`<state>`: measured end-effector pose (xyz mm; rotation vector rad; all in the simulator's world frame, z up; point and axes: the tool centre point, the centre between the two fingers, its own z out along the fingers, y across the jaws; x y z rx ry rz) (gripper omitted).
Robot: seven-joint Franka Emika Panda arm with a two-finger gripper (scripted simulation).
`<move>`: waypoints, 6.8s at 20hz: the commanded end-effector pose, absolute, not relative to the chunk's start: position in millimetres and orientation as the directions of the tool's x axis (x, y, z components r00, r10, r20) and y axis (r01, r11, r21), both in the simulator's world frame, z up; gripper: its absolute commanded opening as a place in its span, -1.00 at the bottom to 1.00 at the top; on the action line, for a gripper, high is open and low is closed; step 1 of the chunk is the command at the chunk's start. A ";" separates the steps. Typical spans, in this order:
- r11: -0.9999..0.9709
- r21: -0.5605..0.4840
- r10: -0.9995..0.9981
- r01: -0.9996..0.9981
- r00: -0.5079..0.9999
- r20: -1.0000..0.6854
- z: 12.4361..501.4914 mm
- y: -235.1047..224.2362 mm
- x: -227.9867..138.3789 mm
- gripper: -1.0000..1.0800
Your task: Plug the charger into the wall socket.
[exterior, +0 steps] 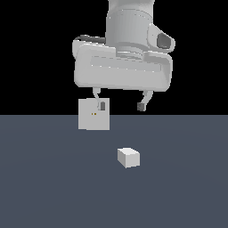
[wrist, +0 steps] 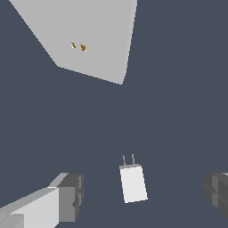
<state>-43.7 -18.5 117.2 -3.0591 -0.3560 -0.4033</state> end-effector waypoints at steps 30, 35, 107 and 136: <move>-0.934 0.000 0.331 0.357 0.868 0.371 53.4 -29.1 -65.4 0.92; -0.934 0.001 0.333 0.359 0.867 0.370 31.8 -29.0 -66.0 0.92; -0.997 0.000 -0.067 -0.072 0.925 0.374 98.8 69.5 -8.0 -1.00; -0.997 0.000 -0.077 -0.083 0.925 0.371 100.0 67.0 41.8 -1.00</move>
